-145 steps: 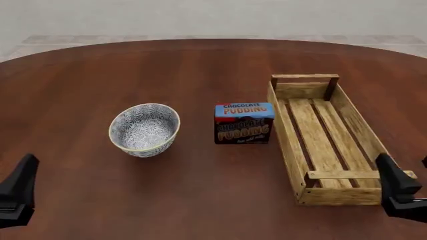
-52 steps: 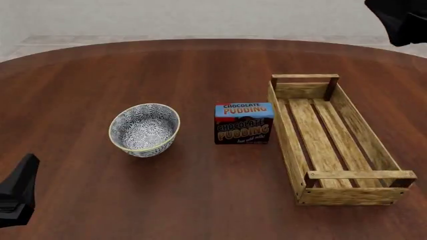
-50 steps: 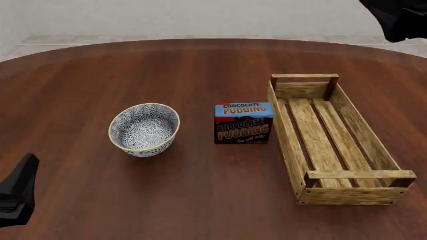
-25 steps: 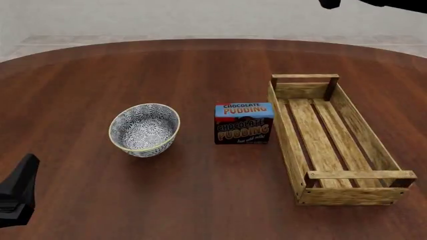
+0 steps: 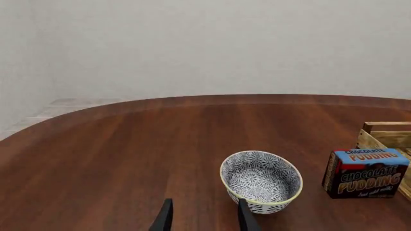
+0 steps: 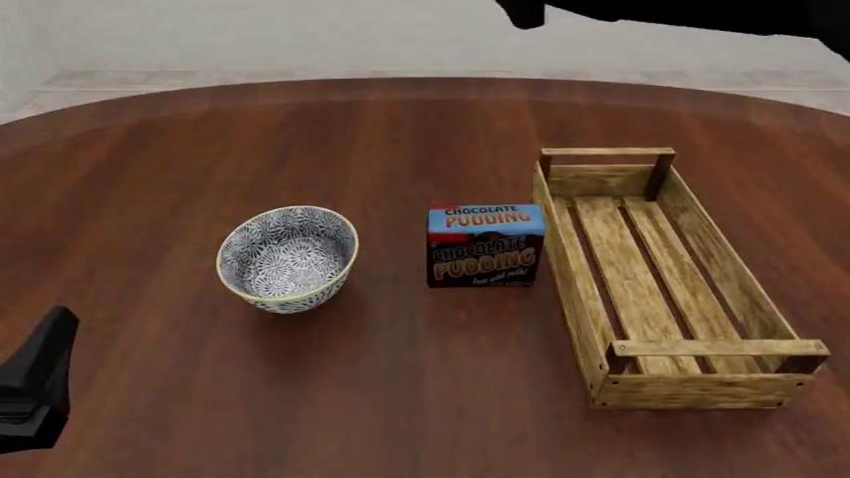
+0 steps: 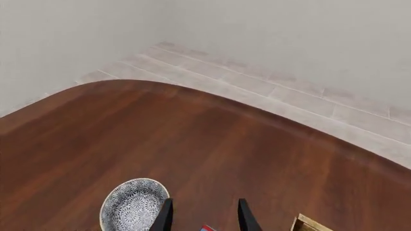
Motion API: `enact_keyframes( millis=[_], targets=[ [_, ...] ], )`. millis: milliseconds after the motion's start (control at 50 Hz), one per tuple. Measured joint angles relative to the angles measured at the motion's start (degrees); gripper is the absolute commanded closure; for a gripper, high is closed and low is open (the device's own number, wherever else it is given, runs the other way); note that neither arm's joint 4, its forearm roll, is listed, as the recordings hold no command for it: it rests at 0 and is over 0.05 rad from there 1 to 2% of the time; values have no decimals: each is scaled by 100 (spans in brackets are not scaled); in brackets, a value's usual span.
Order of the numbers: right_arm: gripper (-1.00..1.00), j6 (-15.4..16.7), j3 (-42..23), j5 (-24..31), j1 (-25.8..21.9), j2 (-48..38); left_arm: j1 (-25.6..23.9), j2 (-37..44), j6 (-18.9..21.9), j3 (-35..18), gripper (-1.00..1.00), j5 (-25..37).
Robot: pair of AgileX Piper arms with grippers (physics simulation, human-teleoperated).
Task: Pick up the bowl on the left and put it in the tray.
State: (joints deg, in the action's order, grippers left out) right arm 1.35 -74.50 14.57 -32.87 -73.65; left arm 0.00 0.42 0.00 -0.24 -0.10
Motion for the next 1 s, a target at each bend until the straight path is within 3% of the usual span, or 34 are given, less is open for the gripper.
enact_keyframes(
  millis=[320, 1000],
  targets=[
    [-100, 27, -521, -6, -114, -911, 0, 0, 0, 0, -100, 0],
    [-100, 478, -1250, -45, -404, -2606, 0, 0, 0, 0, -100, 0]
  ],
)
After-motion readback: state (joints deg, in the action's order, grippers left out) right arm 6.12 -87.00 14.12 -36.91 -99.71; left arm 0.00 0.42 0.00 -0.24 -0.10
